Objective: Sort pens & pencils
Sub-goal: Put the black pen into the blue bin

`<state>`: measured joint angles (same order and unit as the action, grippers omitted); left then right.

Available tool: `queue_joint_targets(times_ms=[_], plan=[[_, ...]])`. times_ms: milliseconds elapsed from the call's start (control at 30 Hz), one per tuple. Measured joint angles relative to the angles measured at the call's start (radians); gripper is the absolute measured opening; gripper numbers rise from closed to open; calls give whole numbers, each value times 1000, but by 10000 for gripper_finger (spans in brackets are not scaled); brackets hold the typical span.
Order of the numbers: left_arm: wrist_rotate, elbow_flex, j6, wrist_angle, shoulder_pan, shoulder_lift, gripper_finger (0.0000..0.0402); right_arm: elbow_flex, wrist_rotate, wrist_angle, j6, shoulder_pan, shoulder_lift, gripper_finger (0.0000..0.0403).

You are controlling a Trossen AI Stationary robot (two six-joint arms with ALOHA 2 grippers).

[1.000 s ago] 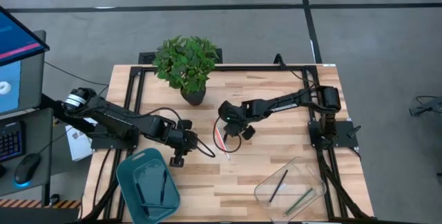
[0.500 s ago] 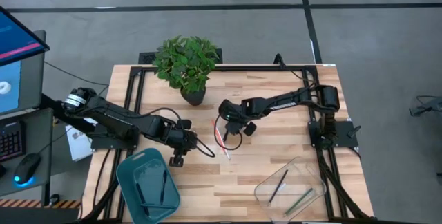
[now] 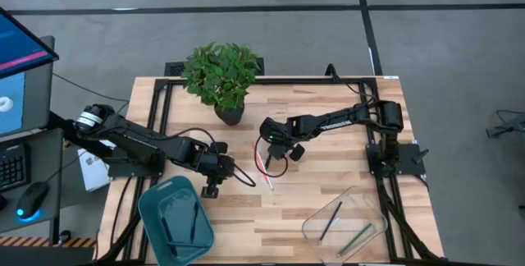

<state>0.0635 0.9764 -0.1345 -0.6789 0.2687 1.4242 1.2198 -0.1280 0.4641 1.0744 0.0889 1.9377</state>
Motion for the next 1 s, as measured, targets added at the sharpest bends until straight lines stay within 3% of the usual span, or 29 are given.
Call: queue_joint_targets(times_ms=[233,600,1000], plan=[[-2,0,-5,2,0,0,75,6,18,-11,0,1,42,141],[-7,0,-5,7,0,0,75,177,74,149,-1,7,131,138],[-8,0,-10,4,0,0,75,188,130,210,-46,4,140,79]])
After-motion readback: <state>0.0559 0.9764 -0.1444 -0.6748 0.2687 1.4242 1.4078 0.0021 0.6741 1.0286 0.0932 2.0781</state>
